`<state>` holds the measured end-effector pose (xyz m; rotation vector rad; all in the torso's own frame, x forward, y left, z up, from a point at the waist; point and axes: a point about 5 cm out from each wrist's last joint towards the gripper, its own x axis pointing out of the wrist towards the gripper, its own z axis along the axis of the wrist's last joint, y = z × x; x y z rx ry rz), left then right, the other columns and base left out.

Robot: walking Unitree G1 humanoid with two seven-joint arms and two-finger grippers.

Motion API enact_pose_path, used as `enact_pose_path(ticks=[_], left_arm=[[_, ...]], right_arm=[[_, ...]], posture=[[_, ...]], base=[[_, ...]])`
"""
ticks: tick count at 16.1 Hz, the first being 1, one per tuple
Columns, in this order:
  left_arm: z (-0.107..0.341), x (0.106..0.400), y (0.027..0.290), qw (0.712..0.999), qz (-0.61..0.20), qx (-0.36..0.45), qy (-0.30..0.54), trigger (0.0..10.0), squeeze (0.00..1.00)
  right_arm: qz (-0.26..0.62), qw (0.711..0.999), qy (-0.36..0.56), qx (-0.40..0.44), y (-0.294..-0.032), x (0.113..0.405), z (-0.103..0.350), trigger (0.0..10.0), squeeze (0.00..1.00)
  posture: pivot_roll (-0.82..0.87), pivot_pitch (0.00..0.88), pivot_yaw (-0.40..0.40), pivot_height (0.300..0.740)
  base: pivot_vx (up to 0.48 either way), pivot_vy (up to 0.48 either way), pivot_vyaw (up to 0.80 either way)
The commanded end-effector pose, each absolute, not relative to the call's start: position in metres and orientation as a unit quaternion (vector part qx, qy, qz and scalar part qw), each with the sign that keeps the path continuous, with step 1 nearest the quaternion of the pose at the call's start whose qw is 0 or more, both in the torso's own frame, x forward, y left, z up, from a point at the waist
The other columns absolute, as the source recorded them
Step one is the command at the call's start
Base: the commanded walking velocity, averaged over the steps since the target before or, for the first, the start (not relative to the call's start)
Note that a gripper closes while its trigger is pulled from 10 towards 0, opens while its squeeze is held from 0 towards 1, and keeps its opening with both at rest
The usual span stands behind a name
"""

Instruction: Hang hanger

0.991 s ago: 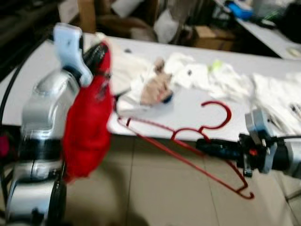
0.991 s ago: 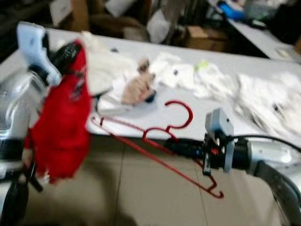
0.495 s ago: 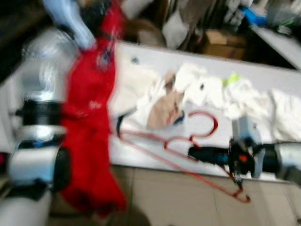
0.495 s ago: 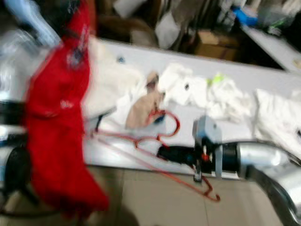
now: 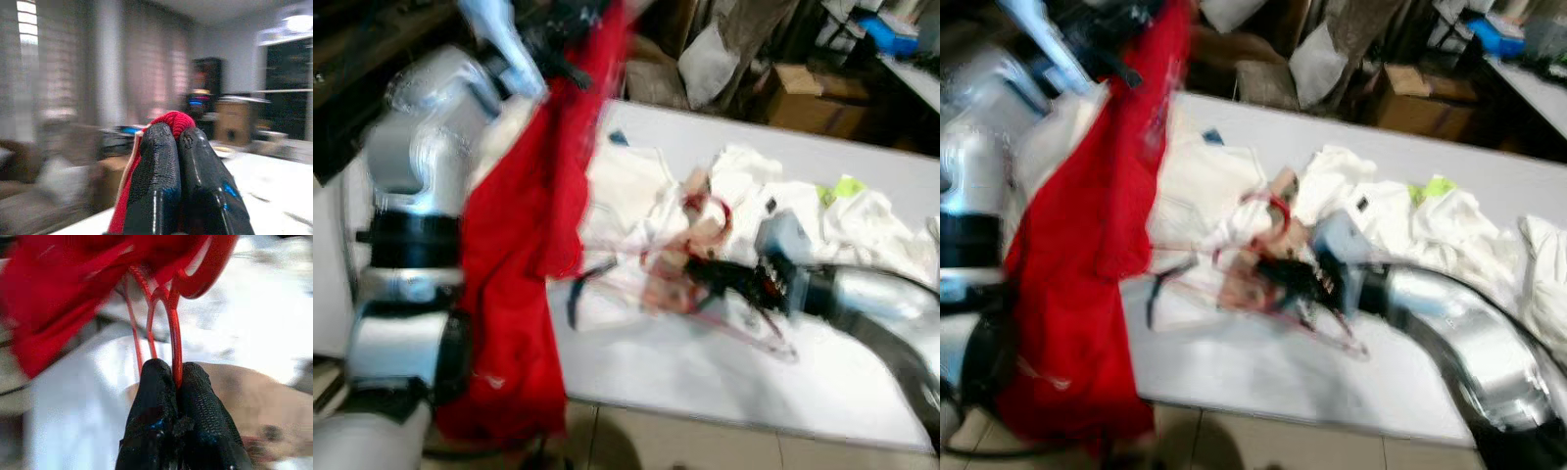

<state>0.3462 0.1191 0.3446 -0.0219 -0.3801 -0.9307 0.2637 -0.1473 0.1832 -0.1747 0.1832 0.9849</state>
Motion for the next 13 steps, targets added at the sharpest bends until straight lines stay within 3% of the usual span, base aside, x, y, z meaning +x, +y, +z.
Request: enact_pose_path(ticks=[1, 4, 6, 8, 9, 12, 13], left_arm=[[0.358, 0.337, 0.117, 0.862, -0.463, -0.002, -0.207, 10.0, 0.00], [0.373, 0.326, 0.120, 0.850, -0.472, -0.009, -0.233, 10.0, 0.00], [0.380, 0.322, 0.121, 0.846, -0.472, -0.012, -0.248, 10.0, 0.00], [0.397, 0.317, 0.127, 0.839, -0.463, -0.034, -0.285, 10.0, 0.00], [0.411, 0.316, 0.136, 0.839, -0.434, -0.051, -0.324, 10.0, 0.00], [0.414, 0.331, 0.157, 0.887, -0.345, -0.036, -0.306, 10.0, 0.00], [0.388, 0.351, 0.170, 0.931, -0.277, 0.025, -0.235, 10.0, 0.00]], right_arm=[[0.446, 0.887, 0.066, -0.101, -0.151, 0.270, 0.191, 10.0, 0.00], [0.351, 0.933, -0.044, -0.057, -0.146, 0.316, 0.234, 10.0, 0.00], [0.320, 0.944, -0.074, -0.034, -0.147, 0.329, 0.249, 10.0, 0.00], [0.255, 0.958, -0.131, -0.012, -0.159, 0.350, 0.280, 10.0, 0.00], [0.187, 0.961, -0.201, 0.022, -0.176, 0.362, 0.314, 10.0, 0.00], [0.213, 0.959, -0.186, -0.019, -0.177, 0.367, 0.320, 10.0, 0.00], [0.266, 0.953, -0.131, -0.067, -0.172, 0.362, 0.297, 10.0, 0.00]], posture=[[0.01, 0.000, -0.094, 0.740], [0.02, 0.000, -0.109, 0.740], [0.02, 0.000, -0.109, 0.740], [0.03, 0.000, -0.119, 0.740], [0.03, 0.000, -0.119, 0.740], [0.05, 0.000, -0.141, 0.740], [0.05, 0.000, -0.146, 0.740]], base=[[0.000, 0.000, 0.00], [0.000, 0.000, 0.00], [0.000, 0.000, 0.00], [0.000, 0.000, 0.00], [0.000, 0.000, 0.00], [0.000, 0.000, 0.00], [0.000, 0.000, 0.00]])
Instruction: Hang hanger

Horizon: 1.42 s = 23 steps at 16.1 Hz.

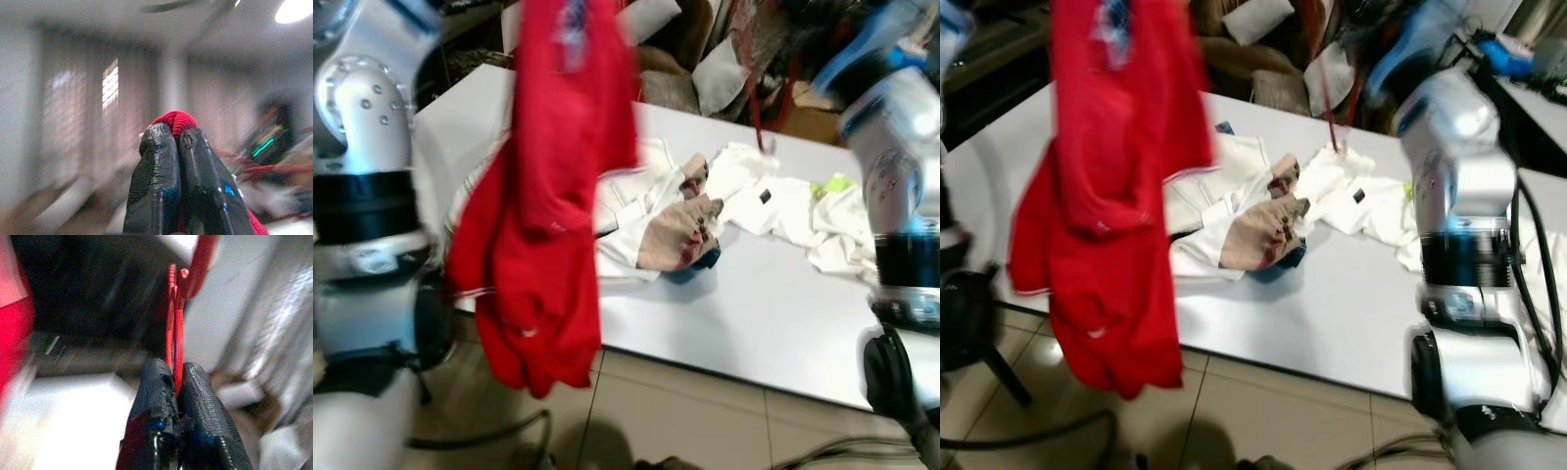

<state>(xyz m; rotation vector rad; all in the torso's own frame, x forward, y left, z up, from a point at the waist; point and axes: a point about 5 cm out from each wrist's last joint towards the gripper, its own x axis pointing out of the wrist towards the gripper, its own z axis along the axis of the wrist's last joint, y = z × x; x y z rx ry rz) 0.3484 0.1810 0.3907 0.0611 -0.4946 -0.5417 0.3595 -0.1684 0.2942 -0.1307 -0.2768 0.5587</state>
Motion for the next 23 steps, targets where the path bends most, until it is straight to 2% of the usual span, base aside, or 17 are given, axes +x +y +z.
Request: enact_pose_path(ticks=[1, 5, 7, 8, 10, 11, 14, 16, 19, 23], left_arm=[[0.370, 0.361, 0.178, 0.948, -0.243, 0.061, -0.197, 10.0, 0.00], [0.322, 0.381, 0.187, 0.966, -0.201, 0.114, -0.117, 10.0, 0.00], [0.298, 0.391, 0.192, 0.971, -0.183, 0.138, -0.075, 10.0, 0.00], [0.285, 0.398, 0.196, 0.974, -0.172, 0.141, -0.053, 10.0, 0.00], [0.282, 0.402, 0.198, 0.975, -0.163, 0.145, -0.048, 10.0, 0.00], [0.283, 0.405, 0.199, 0.975, -0.160, 0.146, -0.047, 10.0, 0.00], [0.291, 0.408, 0.191, 0.970, -0.182, 0.146, -0.063, 10.0, 0.00], [0.297, 0.408, 0.185, 0.967, -0.199, 0.139, -0.076, 10.0, 0.00], [0.320, 0.399, 0.155, 0.940, -0.300, 0.111, -0.118, 10.0, 0.00], [0.356, 0.374, 0.126, 0.897, -0.409, 0.053, -0.158, 10.0, 0.00]], right_arm=[[0.298, 0.946, -0.098, -0.085, -0.170, 0.356, 0.281, 10.0, 0.00], [0.385, 0.913, -0.034, -0.133, -0.175, 0.328, 0.248, 10.0, 0.00], [0.448, 0.882, -0.004, -0.143, -0.182, 0.302, 0.239, 10.0, 0.00], [0.500, 0.856, 0.016, -0.132, -0.190, 0.279, 0.239, 10.0, 0.00], [0.533, 0.838, 0.029, -0.114, -0.194, 0.265, 0.240, 10.0, 0.00], [0.570, 0.817, 0.036, -0.085, -0.194, 0.254, 0.242, 10.0, 0.00], [0.607, 0.793, 0.033, -0.048, -0.182, 0.245, 0.241, 10.0, 0.00], [0.617, 0.784, 0.039, -0.043, -0.176, 0.244, 0.237, 10.0, 0.00], [0.587, 0.803, 0.070, -0.073, -0.156, 0.263, 0.218, 10.0, 0.00], [0.544, 0.837, 0.021, -0.055, -0.128, 0.294, 0.226, 10.0, 0.00]], posture=[[0.05, 0.000, -0.146, 0.740], [0.03, 0.000, -0.121, 0.740], [0.02, 0.000, -0.107, 0.740], [0.01, 0.000, -0.096, 0.740], [0.01, 0.000, -0.089, 0.740], [0.00, 0.000, -0.083, 0.740], [0.01, 0.000, -0.083, 0.740], [0.01, 0.000, -0.084, 0.740], [0.02, 0.000, -0.089, 0.740], [0.02, 0.000, -0.089, 0.740]], base=[[0.000, 0.000, 0.00], [0.000, 0.000, 0.00], [0.000, 0.000, 0.00], [0.000, 0.000, 0.00], [0.000, 0.000, 0.00], [0.000, 0.000, 0.00], [0.000, 0.000, 0.00], [0.000, 0.000, 0.00], [0.000, 0.000, 0.00], [0.000, 0.000, 0.00]])
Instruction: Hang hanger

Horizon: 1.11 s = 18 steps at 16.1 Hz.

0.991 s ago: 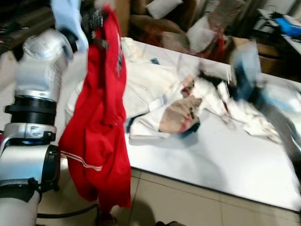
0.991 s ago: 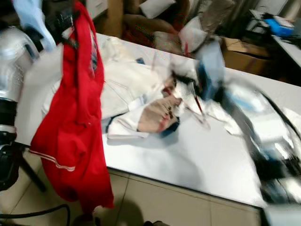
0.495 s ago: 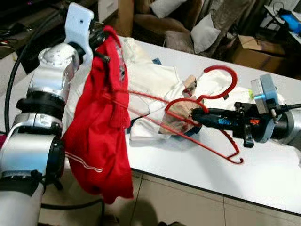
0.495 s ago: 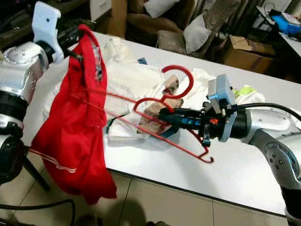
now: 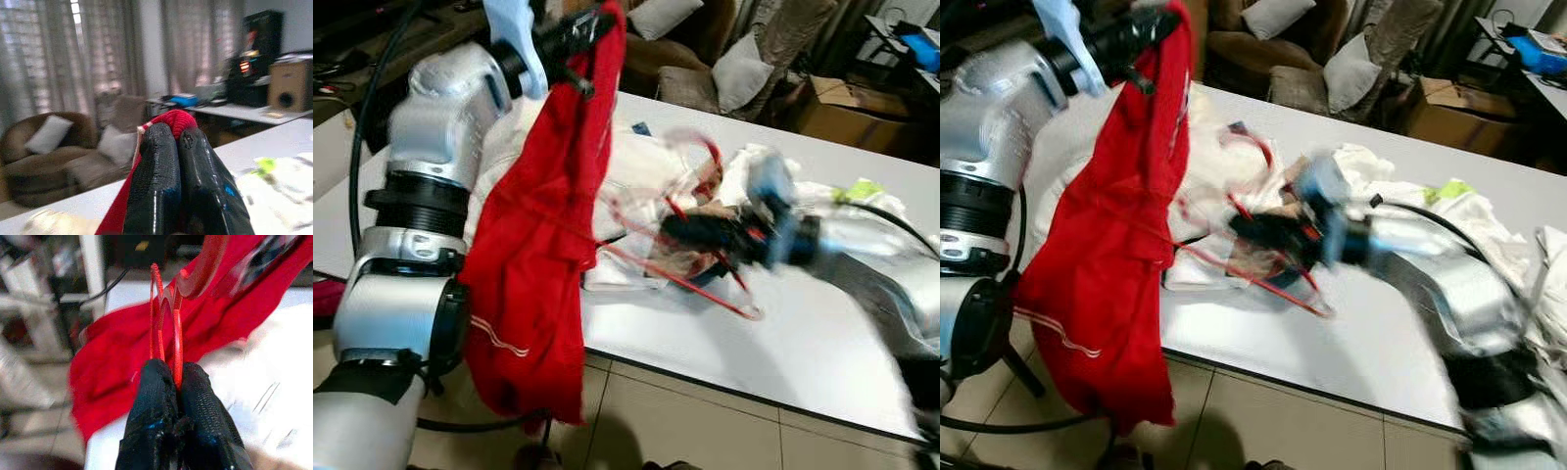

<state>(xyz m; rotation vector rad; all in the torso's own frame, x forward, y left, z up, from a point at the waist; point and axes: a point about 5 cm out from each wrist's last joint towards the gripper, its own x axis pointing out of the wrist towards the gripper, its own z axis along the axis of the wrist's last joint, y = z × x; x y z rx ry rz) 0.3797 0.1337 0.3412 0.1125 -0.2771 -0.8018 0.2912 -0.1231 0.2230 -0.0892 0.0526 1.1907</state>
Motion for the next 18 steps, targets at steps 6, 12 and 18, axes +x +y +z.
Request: enact_pose_path(ticks=[6, 12, 18], left_arm=[[0.387, 0.346, 0.122, 0.864, -0.464, -0.023, -0.195, 10.0, 0.00], [0.469, 0.319, 0.177, 0.823, -0.379, -0.132, -0.403, 10.0, 0.00], [0.427, 0.339, 0.185, 0.880, -0.316, -0.098, -0.342, 10.0, 0.00]], right_arm=[[0.461, 0.885, -0.043, -0.053, -0.120, 0.340, 0.255, 10.0, 0.00], [0.305, 0.903, -0.287, -0.096, -0.150, 0.378, 0.382, 10.0, 0.00], [0.346, 0.901, -0.222, -0.142, -0.140, 0.392, 0.319, 10.0, 0.00]], posture=[[0.03, 0.000, -0.115, 0.740], [0.04, 0.000, -0.141, 0.740], [0.04, 0.000, -0.153, 0.740]], base=[[0.000, 0.000, 0.00], [0.000, 0.000, 0.00], [0.000, 0.000, 0.00]])
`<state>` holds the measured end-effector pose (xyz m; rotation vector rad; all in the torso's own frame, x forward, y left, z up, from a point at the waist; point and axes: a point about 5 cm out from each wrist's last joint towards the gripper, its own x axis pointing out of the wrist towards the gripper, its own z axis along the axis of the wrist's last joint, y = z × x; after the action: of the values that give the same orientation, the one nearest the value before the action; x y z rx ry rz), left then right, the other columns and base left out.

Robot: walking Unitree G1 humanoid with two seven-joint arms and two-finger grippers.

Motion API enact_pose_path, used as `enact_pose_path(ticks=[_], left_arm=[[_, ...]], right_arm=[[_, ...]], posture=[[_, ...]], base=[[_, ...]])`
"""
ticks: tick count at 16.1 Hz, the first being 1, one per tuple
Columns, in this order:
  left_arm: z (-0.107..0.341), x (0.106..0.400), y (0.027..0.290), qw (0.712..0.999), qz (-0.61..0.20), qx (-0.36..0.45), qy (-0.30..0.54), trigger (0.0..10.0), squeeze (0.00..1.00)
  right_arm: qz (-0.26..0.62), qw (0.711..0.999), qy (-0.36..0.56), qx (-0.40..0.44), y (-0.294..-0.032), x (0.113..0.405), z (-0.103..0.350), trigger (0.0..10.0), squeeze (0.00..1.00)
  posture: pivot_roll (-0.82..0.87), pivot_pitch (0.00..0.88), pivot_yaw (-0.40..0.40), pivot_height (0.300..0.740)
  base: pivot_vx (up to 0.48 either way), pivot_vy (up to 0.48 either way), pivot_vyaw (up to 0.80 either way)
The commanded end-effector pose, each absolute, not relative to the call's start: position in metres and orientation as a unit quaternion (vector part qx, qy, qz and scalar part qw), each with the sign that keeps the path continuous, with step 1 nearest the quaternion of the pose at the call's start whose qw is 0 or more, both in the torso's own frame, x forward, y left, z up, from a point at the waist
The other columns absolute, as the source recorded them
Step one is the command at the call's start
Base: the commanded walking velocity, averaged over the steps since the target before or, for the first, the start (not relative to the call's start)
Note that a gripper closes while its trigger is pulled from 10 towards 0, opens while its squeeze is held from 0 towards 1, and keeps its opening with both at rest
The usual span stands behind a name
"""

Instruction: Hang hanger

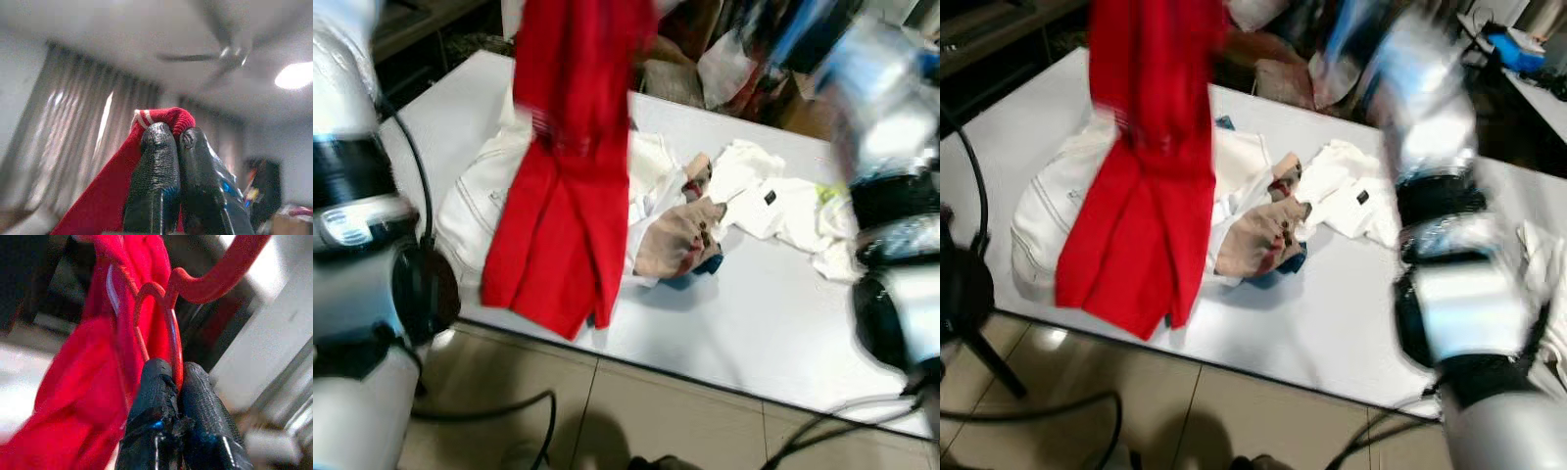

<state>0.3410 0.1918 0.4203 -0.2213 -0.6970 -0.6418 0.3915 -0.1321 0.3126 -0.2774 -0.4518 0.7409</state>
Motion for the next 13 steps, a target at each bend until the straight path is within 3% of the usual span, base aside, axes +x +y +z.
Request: enact_pose_path(ticks=[1, 2, 4, 9, 12, 13], left_arm=[[0.407, 0.351, 0.183, 0.905, -0.289, -0.084, -0.302, 10.0, 0.00], [0.359, 0.374, 0.184, 0.954, -0.220, -0.027, -0.200, 10.0, 0.00], [0.315, 0.389, 0.188, 0.979, -0.162, 0.015, -0.127, 10.0, 0.00], [0.249, 0.402, 0.224, 0.995, -0.037, 0.095, -0.014, 10.0, 0.00], [0.210, 0.389, 0.241, 0.982, -0.102, 0.148, 0.058, 10.0, 0.00], [0.204, 0.383, 0.245, 0.980, -0.124, 0.142, 0.067, 10.0, 0.41]], right_arm=[[0.355, 0.903, -0.191, -0.146, -0.139, 0.393, 0.297, 10.0, 0.00], [0.385, 0.898, -0.129, -0.169, -0.139, 0.388, 0.256, 10.0, 0.00], [0.431, 0.879, -0.080, -0.187, -0.139, 0.374, 0.220, 10.0, 0.00], [0.558, 0.811, -0.029, -0.171, -0.153, 0.318, 0.204, 10.0, 0.00], [0.568, 0.812, -0.028, -0.134, -0.178, 0.284, 0.229, 10.0, 0.00], [0.553, 0.823, -0.033, -0.122, -0.185, 0.279, 0.236, 10.0, 0.00]], posture=[[0.04, 0.000, -0.148, 0.740], [0.03, 0.000, -0.141, 0.740], [0.03, 0.000, -0.138, 0.740], [0.01, 0.000, -0.105, 0.740], [0.00, 0.000, -0.094, 0.740], [0.00, 0.000, -0.093, 0.740]], base=[[0.000, 0.000, 0.00], [0.000, 0.000, 0.00], [0.000, 0.000, 0.00], [0.000, 0.000, 0.00], [0.000, 0.000, 0.00], [0.000, 0.000, 0.00]])
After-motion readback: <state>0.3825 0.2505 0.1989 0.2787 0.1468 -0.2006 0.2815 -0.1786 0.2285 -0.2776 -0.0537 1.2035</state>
